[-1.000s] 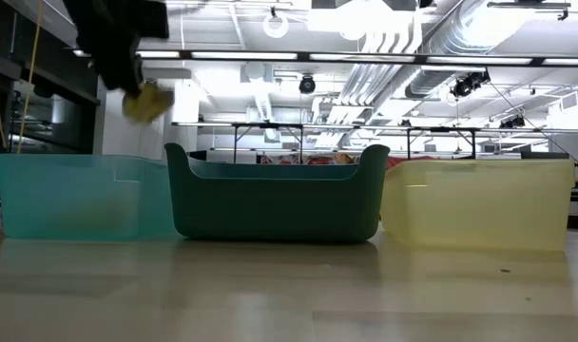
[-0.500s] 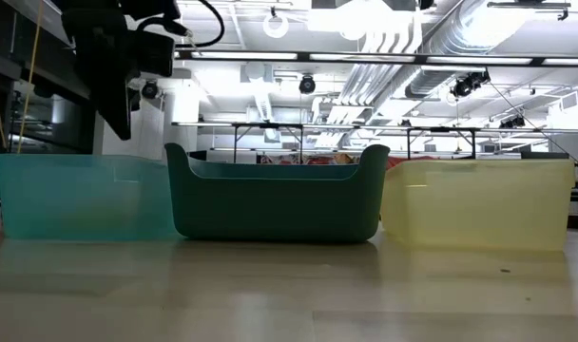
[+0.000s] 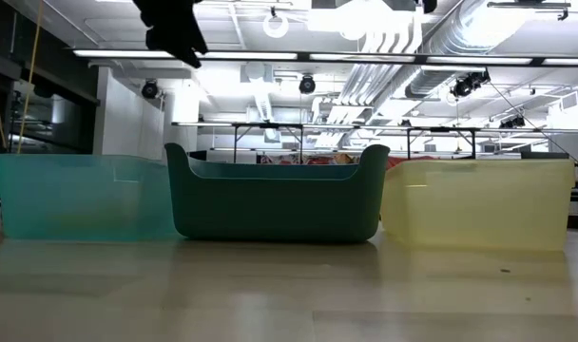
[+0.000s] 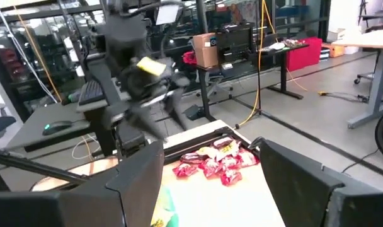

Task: Sort candy
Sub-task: Put the yellow candy into the light green bin

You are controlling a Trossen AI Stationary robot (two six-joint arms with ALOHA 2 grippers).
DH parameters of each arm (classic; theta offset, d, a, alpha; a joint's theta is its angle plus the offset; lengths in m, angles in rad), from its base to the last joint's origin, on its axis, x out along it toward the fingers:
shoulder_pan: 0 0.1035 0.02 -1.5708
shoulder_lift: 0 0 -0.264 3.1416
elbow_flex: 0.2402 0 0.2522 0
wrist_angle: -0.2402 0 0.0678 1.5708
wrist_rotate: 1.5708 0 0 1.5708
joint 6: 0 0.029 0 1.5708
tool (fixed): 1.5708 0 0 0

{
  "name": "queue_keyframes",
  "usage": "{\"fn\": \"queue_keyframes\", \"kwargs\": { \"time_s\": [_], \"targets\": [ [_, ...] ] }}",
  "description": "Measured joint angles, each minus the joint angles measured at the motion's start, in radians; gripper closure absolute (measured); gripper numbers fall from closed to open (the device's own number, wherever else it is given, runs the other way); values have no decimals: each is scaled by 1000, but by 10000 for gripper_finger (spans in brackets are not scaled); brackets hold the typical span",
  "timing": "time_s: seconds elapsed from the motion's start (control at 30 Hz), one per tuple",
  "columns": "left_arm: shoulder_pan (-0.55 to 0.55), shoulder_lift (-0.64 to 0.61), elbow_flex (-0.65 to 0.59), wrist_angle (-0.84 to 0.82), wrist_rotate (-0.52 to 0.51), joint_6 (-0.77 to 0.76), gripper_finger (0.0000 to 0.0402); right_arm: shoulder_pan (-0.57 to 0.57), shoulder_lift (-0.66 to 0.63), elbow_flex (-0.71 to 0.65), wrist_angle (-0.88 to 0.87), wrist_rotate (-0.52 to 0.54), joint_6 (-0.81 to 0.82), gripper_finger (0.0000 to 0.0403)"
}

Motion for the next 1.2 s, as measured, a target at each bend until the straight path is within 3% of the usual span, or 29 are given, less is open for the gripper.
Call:
{"fn": "queue_keyframes", "kwargs": {
  "time_s": [0.13, 0.3, 0.5, 1.03, 1.2],
  "targets": [
    [156, 12, -28, -31, -13, -9, 167, 0, 0, 0, -3, 0, 2, 143],
    [389, 108, -110, -132, -156, -30, 167, 0, 0, 0, -7, 0, 5, 143],
    [569, 223, -181, -167, -129, -49, 167, 0, 0, 0, -8, 4, 26, 143],
    [639, 391, -282, -94, -143, 18, 168, 0, 1, 0, -16, 31, 26, 143],
    [638, 428, -282, -70, -162, 0, 205, 0, 1, 0, -22, 31, 24, 143]
  ]
}}
